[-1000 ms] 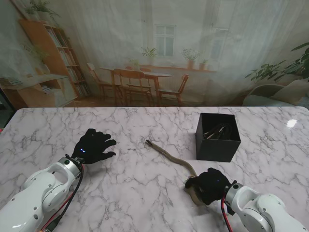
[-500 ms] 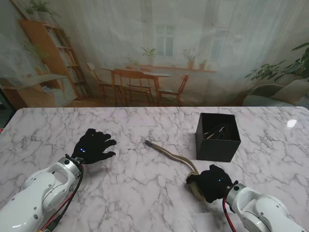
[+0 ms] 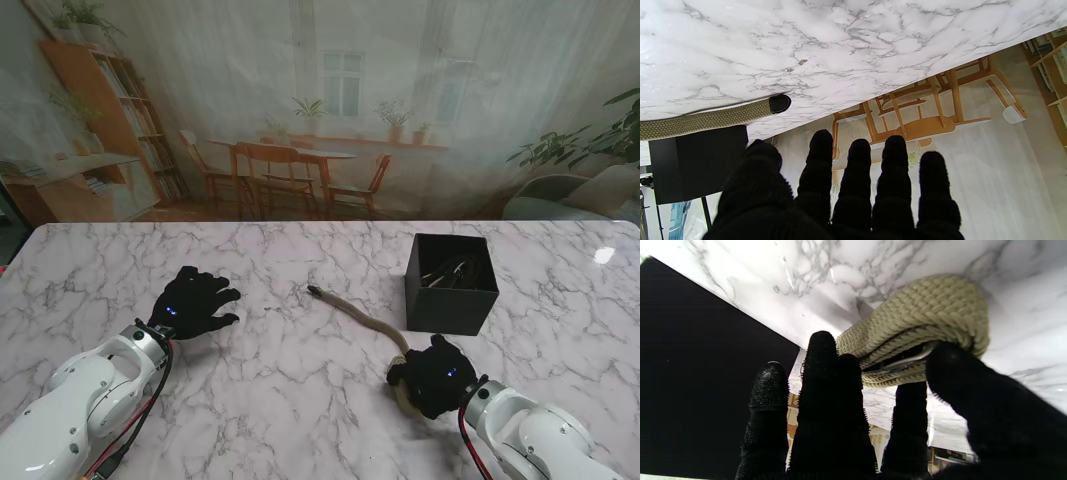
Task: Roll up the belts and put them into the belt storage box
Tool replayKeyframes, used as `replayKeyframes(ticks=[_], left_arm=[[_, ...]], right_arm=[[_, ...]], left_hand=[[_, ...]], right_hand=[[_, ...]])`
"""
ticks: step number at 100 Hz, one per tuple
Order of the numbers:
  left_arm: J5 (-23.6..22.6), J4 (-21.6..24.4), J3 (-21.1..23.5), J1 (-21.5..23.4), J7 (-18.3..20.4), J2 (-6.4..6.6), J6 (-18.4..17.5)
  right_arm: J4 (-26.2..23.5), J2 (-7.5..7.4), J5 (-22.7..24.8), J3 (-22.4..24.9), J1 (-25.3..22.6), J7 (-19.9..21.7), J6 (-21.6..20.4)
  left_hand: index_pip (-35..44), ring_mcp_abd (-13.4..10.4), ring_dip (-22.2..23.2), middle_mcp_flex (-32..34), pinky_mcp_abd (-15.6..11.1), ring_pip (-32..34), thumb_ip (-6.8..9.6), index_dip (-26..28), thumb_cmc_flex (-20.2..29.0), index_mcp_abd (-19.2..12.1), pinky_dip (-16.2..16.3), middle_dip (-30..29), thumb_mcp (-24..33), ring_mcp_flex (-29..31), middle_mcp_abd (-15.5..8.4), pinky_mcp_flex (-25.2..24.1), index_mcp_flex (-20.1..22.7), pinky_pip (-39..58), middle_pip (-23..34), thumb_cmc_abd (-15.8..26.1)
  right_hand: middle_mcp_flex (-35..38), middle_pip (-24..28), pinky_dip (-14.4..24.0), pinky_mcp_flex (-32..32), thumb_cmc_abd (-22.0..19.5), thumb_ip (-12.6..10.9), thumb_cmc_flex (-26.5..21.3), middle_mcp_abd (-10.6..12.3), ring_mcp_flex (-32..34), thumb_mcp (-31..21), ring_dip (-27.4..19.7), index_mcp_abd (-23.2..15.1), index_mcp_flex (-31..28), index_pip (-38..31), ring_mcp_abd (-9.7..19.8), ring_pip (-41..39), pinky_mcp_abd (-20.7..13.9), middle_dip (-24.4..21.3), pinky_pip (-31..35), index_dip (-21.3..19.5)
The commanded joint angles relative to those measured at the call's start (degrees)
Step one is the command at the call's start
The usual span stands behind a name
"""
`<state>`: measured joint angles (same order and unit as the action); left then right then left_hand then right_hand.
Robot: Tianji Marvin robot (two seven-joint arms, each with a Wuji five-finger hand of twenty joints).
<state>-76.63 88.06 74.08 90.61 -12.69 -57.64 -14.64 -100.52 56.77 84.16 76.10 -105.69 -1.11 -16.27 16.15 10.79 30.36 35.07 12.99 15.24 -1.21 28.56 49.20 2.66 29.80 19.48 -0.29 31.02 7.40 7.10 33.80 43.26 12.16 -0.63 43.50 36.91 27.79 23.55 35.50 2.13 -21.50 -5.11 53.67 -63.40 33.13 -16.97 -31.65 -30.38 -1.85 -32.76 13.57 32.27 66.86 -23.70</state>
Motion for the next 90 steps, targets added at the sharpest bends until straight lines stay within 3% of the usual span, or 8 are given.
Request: replayKeyframes(ticks=[1, 9, 27, 31, 77, 84, 87, 90], left_arm=[[0.1, 0.0, -0.1, 0.0, 0.9, -0.13, 0.2], [0.1, 0.0, -0.1, 0.0, 0.8, -0.13, 0.2], [0.1, 0.0, 0.1, 0.1, 0.7, -0.14, 0.3], [0.1, 0.0, 0.1, 0.1, 0.7, -0.14, 0.3], [-0.1, -0.2, -0.1, 0.0, 0.7, -0.09, 0.3], [-0.1, -0.3, -0.1, -0.1, 0.6, -0.08, 0.3], [-0.1, -0.3, -0.1, -0.1, 0.6, -0.08, 0.3], [-0.1, -0.3, -0.1, -0.1, 0.6, -0.08, 0.3]], right_arm=[[0.6, -0.25, 0.2, -0.3, -0.3, 0.3, -1.4], [0.1, -0.29, -0.6, -0.6, -0.2, 2.5, -2.9], [0.4, -0.24, -2.2, -1.0, 0.2, 2.9, -4.0], [0.3, -0.15, -2.7, -0.7, 0.0, 2.1, -4.2], [-0.8, 0.37, -3.7, 3.2, -2.3, -5.2, -6.9], [-0.6, 0.55, -4.7, 3.2, -2.4, -5.8, -6.9], [-0.5, 0.69, -5.4, 3.1, -2.5, -6.3, -6.6], [-0.4, 0.85, -5.9, 3.0, -2.6, -6.9, -6.0]], left_hand=[[0.0, 0.8, 0.3, 0.6, 1.8, 1.4, 0.15, -0.6, 0.5, 1.6, 0.7, 0.5, -1.3, 0.2, 0.2, -0.4, -0.7, 0.0, 0.7, 2.2], [0.1, 0.7, 0.3, 0.6, 1.8, 1.4, 0.15, -0.6, 0.5, 1.6, 0.7, 0.5, -1.3, 0.2, 0.2, -0.4, -0.6, 0.0, 0.7, 2.2], [0.3, 0.7, 0.4, 0.8, 1.9, 1.5, 0.15, -0.5, 0.5, 1.5, 0.8, 0.6, -1.3, 0.4, 0.1, -0.4, -0.3, 0.1, 0.8, 2.2], [0.3, 0.8, 0.4, 0.8, 1.8, 1.5, 0.16, -0.5, 0.6, 1.6, 0.8, 0.6, -1.3, 0.5, 0.1, -0.4, -0.2, 0.1, 0.8, 2.2], [0.7, 0.8, 0.4, 0.9, 1.9, 1.5, 0.15, -0.4, 0.4, 1.7, 0.8, 0.6, -1.3, 0.5, 0.1, -0.3, 0.3, 0.2, 0.8, 2.2], [0.7, 0.7, 0.4, 0.9, 1.9, 1.5, 0.16, -0.4, 0.4, 1.7, 0.8, 0.6, -1.3, 0.5, 0.1, -0.3, 0.3, 0.2, 0.8, 2.2], [0.8, 0.8, 0.4, 0.9, 1.9, 1.5, 0.15, -0.4, 0.4, 1.7, 0.8, 0.6, -1.3, 0.5, 0.2, -0.3, 0.3, 0.2, 0.8, 2.2], [0.7, 0.8, 0.4, 0.9, 1.9, 1.5, 0.16, -0.4, 0.4, 1.7, 0.8, 0.6, -1.3, 0.5, 0.2, -0.3, 0.2, 0.2, 0.8, 2.2]], right_hand=[[-4.2, -1.4, 1.4, -1.9, -0.8, 3.6, 1.6, 0.0, -3.8, 7.0, 1.1, -5.3, -5.4, -4.0, -0.3, -3.5, 2.1, -0.6, 0.3, -2.2], [-7.6, -3.0, 2.5, -4.3, -2.6, 5.8, 0.6, -0.9, -8.9, 8.3, 0.0, -7.7, -4.9, -5.0, -1.0, -3.5, 2.6, -2.2, -0.9, 3.0], [-9.3, -4.4, 3.3, -7.0, -5.6, 5.2, 1.9, -1.5, -14.2, 9.4, -1.1, -9.0, -3.5, -4.6, -2.6, -2.5, 2.7, -3.9, -1.2, 6.0], [-9.4, -4.1, 4.0, -7.2, -5.6, 6.0, 1.2, -1.4, -14.6, 10.0, -2.0, -9.2, -3.2, -7.1, -2.7, -2.7, 2.8, -4.9, -1.4, 9.5], [-9.0, -6.1, 3.1, -8.0, -7.0, 8.1, -0.9, -0.9, -15.0, 9.7, -5.4, -10.4, -2.3, -9.8, -2.4, 1.7, 3.5, -7.7, -2.7, 12.7], [-8.8, -6.7, 2.9, -8.0, -8.9, 6.9, 1.5, -1.1, -14.9, 10.2, -6.2, -6.8, -1.8, -9.6, -2.5, 2.8, 3.6, -8.7, -2.7, 13.2], [-8.7, -6.4, 2.7, -7.9, -10.4, 4.9, 3.2, -1.2, -14.7, 11.3, -6.4, -3.3, -2.2, -8.8, -2.6, 2.9, 3.7, -9.0, -2.7, 11.7], [-8.5, -5.9, 2.5, -7.7, -11.6, 3.3, 5.0, -1.1, -14.2, 12.9, -6.5, 0.2, -3.0, -6.4, -2.4, 2.8, 3.8, -9.1, -2.5, 6.0]])
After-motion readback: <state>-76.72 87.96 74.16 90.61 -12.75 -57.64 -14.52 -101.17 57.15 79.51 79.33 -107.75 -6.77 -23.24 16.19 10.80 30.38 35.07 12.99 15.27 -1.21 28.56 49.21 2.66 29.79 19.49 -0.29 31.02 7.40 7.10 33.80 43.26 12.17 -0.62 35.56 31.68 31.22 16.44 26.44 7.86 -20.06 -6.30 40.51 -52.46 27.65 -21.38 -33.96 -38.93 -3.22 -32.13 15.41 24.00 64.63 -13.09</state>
